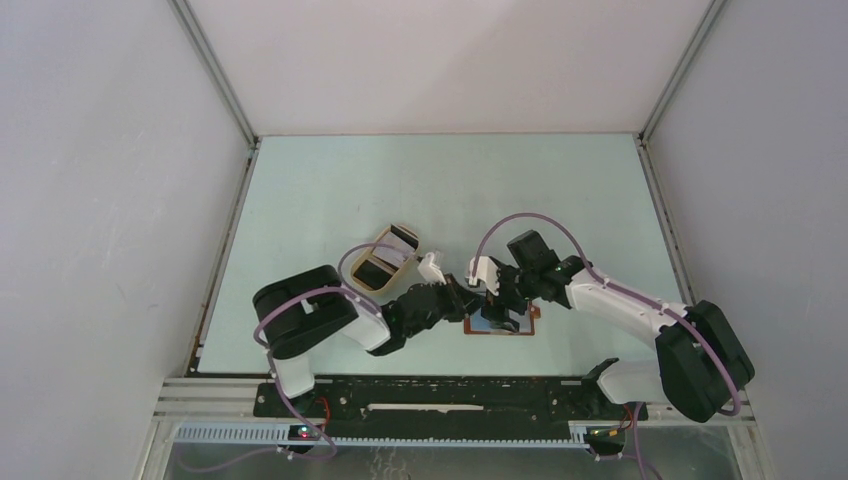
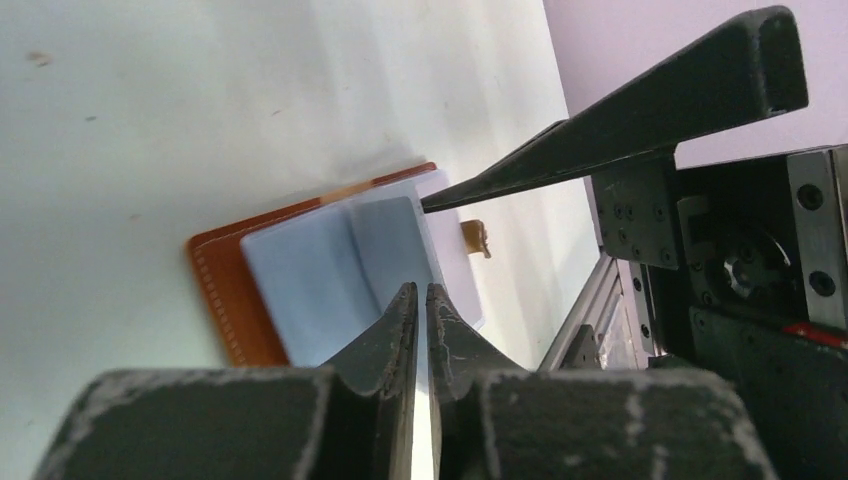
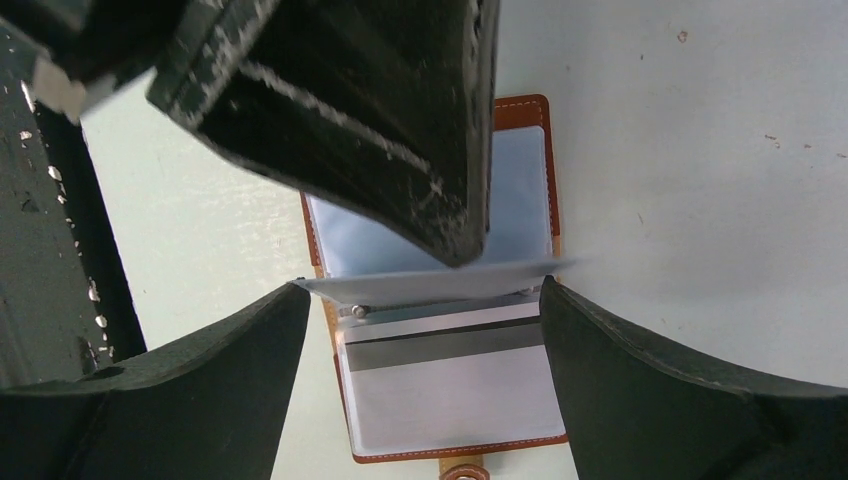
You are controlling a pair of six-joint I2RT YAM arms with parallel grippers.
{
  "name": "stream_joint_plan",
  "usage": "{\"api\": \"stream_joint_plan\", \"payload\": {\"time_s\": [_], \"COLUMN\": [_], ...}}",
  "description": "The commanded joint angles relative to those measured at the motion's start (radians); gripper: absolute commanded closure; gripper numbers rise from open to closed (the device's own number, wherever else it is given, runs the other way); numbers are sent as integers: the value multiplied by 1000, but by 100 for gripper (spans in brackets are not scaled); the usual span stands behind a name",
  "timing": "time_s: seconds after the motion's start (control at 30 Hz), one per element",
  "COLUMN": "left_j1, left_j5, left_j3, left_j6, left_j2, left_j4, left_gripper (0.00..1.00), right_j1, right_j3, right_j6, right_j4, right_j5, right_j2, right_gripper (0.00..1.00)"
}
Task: Put the credit cards into the card holder
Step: Turn over the card slot in the card holder.
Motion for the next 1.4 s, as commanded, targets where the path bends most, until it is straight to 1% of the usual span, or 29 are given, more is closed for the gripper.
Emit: {"api": "stream_joint_plan", "payload": {"time_s": [0.0, 0.17, 0.27, 0.47, 0.57, 0.67, 0.73, 0.83, 0.87, 0.9, 0.97, 1.03, 1.07, 1.13, 1.23, 1.37], "left_j1": [5, 5, 5, -4, -15, -26, -28, -28, -28, -28, -27, -22, -17, -12, -6, -4], "left_j5": [52, 82, 97, 131, 144, 181, 197, 207, 207, 207, 211, 238, 251, 250, 219, 121], "left_j3": [83, 132, 143, 184, 227, 267, 292, 309, 312, 318, 349, 389, 397, 393, 353, 260], "left_j6": [50, 55, 56, 72, 83, 92, 97, 100, 105, 113, 135, 151, 151, 155, 192, 275], "left_j2": [34, 69, 78, 99, 117, 141, 156, 170, 170, 168, 167, 184, 192, 185, 111, -51], "left_j4": [-53, -94, -94, -112, -148, -182, -210, -238, -246, -261, -330, -391, -394, -384, -376, -365], "left_gripper": [89, 88, 88, 87, 86, 84, 82, 79, 79, 78, 74, 73, 73, 73, 73, 72], "right_j1": [-13, -32, -79, -324, -428, -496, -519, -529, -530, -531, -531, -531, -531, -531, -531, -531], "right_j3": [41, 67, 94, 131, 148, 161, 163, 163, 163, 163, 172, 190, 199, 211, 211, 212], "right_j6": [4, -25, -65, -82, -84, -111, -137, -236, -260, -270, -252, -211, -198, -184, -223, -286], "right_j4": [3, -59, -137, -234, -278, -330, -353, -406, -426, -437, -444, -444, -449, -457, -477, -495], "right_j5": [-14, -67, -136, -309, -401, -486, -525, -573, -588, -601, -613, -612, -612, -616, -618, -592], "right_j2": [-33, -67, -128, -229, -242, -244, -249, -254, -254, -254, -242, -216, -202, -173, -151, -127], "right_gripper": [6, 4, 1, 3, 9, 15, 17, 20, 19, 16, 11, 12, 15, 25, 38, 67]}}
